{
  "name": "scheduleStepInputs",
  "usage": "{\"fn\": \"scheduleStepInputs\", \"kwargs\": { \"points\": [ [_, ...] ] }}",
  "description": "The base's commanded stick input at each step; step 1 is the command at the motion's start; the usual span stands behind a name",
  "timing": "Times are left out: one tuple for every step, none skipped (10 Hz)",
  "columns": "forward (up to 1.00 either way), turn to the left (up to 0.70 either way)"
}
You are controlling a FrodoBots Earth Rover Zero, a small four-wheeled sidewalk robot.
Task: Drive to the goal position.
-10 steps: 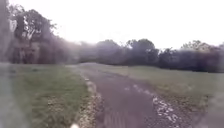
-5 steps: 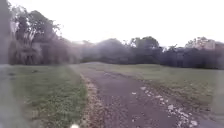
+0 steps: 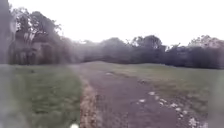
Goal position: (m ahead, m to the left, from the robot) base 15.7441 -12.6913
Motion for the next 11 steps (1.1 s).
{"fn": "scheduleStepInputs", "kwargs": {
  "points": [
    [0.85,0.00],
    [0.85,0.00],
    [0.85,0.00],
    [0.85,0.00],
    [0.85,0.00],
    [0.85,0.00],
    [0.85,0.00],
    [0.85,0.00],
    [0.85,0.00],
    [0.85,0.00],
    [0.85,0.00]
  ]
}}
